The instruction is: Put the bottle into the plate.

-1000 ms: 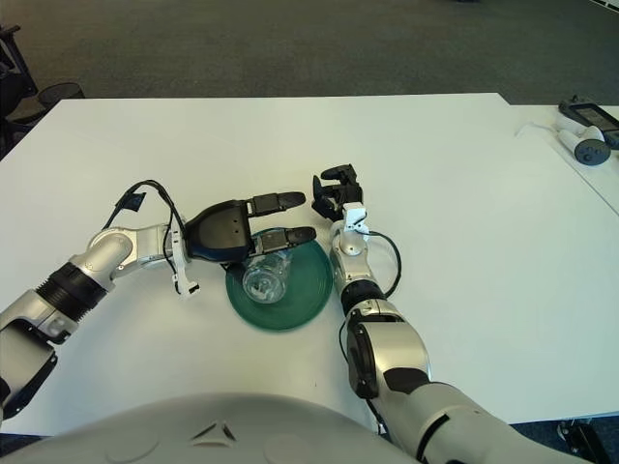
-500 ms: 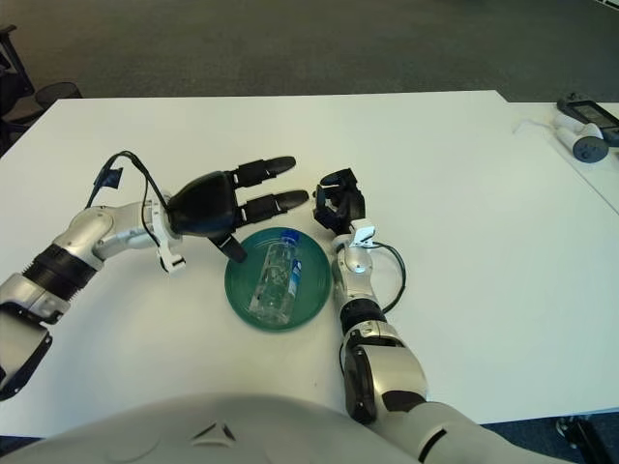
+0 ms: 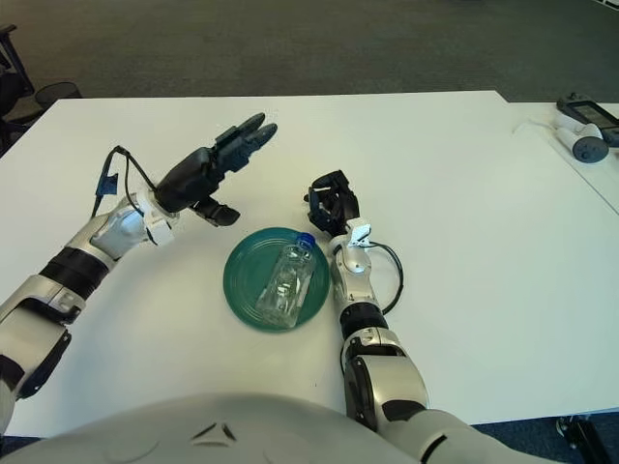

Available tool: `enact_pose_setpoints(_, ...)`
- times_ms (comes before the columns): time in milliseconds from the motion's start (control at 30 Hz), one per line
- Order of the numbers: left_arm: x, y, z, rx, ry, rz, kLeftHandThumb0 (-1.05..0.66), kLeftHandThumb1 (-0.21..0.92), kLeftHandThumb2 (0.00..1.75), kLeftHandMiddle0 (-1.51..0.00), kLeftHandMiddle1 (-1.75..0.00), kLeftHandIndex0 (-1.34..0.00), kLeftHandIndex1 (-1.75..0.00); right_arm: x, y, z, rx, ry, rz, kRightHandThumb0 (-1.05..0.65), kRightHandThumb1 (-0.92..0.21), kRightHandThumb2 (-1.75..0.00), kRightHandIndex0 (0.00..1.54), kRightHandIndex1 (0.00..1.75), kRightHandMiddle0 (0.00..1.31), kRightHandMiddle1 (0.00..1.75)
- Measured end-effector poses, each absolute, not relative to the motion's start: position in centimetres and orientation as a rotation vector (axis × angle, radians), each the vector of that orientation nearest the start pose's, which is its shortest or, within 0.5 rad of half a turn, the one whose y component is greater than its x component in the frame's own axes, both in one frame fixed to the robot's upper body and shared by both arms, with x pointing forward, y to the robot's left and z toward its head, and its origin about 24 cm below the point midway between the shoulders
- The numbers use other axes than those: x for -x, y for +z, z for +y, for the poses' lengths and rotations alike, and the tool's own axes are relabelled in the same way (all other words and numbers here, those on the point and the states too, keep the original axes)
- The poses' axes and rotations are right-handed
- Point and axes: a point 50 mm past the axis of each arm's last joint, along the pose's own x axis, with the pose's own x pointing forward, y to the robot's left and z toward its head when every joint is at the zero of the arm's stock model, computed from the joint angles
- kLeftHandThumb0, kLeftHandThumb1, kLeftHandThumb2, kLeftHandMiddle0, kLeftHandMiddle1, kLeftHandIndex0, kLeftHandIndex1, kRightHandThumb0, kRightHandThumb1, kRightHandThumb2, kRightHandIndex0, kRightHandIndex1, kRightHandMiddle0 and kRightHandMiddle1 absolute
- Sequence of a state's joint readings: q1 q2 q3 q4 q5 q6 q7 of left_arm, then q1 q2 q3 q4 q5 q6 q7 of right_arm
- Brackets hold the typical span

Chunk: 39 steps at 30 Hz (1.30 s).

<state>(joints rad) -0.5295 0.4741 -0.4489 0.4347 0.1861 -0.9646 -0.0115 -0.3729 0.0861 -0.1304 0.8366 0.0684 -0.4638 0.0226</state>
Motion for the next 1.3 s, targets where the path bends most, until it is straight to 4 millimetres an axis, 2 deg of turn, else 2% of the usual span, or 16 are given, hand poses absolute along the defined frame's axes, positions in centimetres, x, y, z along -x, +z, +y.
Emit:
enact_pose_setpoints(333, -28.7, 12.9, 11.6, -0.609, -0.720, -0.877, -0.96, 0.92, 0.72, 0.00, 0.00, -0.03, -0.04, -30.1, -0.6, -12.2, -0.171, -0.005, 0.041, -0.01, -0.62, -0.84, 0.50, 1.44, 0.32, 1.72)
enact_pose_setpoints(533, -28.7, 13.3, 11.9, -0.604, -0.708, -0.878, -0.95, 0.92, 0.77, 0.00, 0.00, -0.01, -0.04, -30.1, -0.6, -12.2, -0.172, -0.005, 0.043, -0.01, -0.64, -0.82, 0.49, 1.43, 0.31, 1.73)
enact_pose_setpoints(833, -29.9, 13.6, 13.2, -0.397, -0.604, -0.794, -0.88, 0.92, 0.87, 0.00, 0.00, -0.02, -0.01, -30.1, -0.6, -12.2, -0.170, -0.002, 0.042, -0.01, -0.64, -0.81, 0.49, 1.44, 0.30, 1.72)
enact_pose_setpoints(867, -30.1, 13.5, 13.3, -0.374, -0.583, -0.778, -0.86, 0.92, 0.86, -0.04, 0.00, -0.02, -0.11, -30.1, -0.6, -12.2, -0.171, -0.001, 0.042, -0.01, -0.64, -0.82, 0.50, 1.44, 0.30, 1.72)
enact_pose_setpoints(933, -30.5, 13.3, 13.5, -0.323, -0.513, -0.723, -0.81, 0.92, 0.83, -0.19, -0.02, -0.01, -0.48, -30.1, -0.6, -12.2, -0.171, 0.001, 0.040, -0.01, -0.63, -0.82, 0.50, 1.44, 0.31, 1.72)
enact_pose_setpoints(967, -30.6, 13.2, 13.6, -0.286, -0.464, -0.695, -0.79, 0.92, 0.83, -0.22, -0.03, -0.01, -0.55, -30.1, -0.6, -12.2, -0.171, 0.002, 0.039, -0.01, -0.63, -0.82, 0.50, 1.44, 0.31, 1.72)
enact_pose_setpoints(1000, -30.6, 13.1, 13.6, -0.254, -0.426, -0.677, -0.73, 0.92, 0.84, -0.21, -0.16, 0.00, -0.66, -30.1, -0.6, -12.2, -0.172, 0.002, 0.040, -0.01, -0.63, -0.83, 0.49, 1.44, 0.31, 1.72)
enact_pose_setpoints(1033, -30.5, 13.0, 13.5, -0.215, -0.382, -0.656, -0.67, 0.92, 0.77, -0.24, -0.39, -0.03, -0.88, -30.1, -0.6, -12.2, -0.172, 0.002, 0.040, -0.01, -0.63, -0.83, 0.49, 1.44, 0.31, 1.73)
enact_pose_setpoints(1100, -30.3, 12.7, 13.5, -0.147, -0.302, -0.618, -0.58, 0.92, 0.68, -0.27, -0.65, -0.08, -1.17, -30.1, -0.6, -12.2, -0.172, 0.002, 0.040, -0.01, -0.63, -0.83, 0.49, 1.44, 0.31, 1.73)
enact_pose_setpoints(1133, -30.3, 12.6, 13.4, -0.116, -0.265, -0.600, -0.50, 0.92, 0.62, -0.27, -0.90, -0.12, -1.38, -30.1, -0.6, -12.2, -0.172, 0.001, 0.040, -0.01, -0.63, -0.83, 0.49, 1.44, 0.31, 1.73)
enact_pose_setpoints(1167, -30.2, 12.3, 13.4, -0.081, -0.218, -0.576, -0.44, 0.92, 0.58, -0.27, -1.07, -0.15, -1.51, -30.1, -0.6, -12.2, -0.172, 0.000, 0.041, -0.01, -0.63, -0.83, 0.49, 1.44, 0.31, 1.73)
enact_pose_setpoints(1233, -30.2, 11.8, 13.4, -0.025, -0.137, -0.532, -0.23, 0.86, 0.63, -0.27, -1.34, -0.17, -1.62, -30.0, -0.6, -12.2, -0.171, -0.001, 0.042, -0.01, -0.63, -0.83, 0.49, 1.44, 0.31, 1.73)
enact_pose_setpoints(1300, -30.3, 11.2, 13.6, 0.019, -0.054, -0.482, -0.12, 0.74, 0.77, -0.32, -1.54, -0.23, -1.62, -30.0, -0.7, -12.2, -0.171, -0.001, 0.043, -0.01, -0.63, -0.83, 0.49, 1.44, 0.30, 1.73)
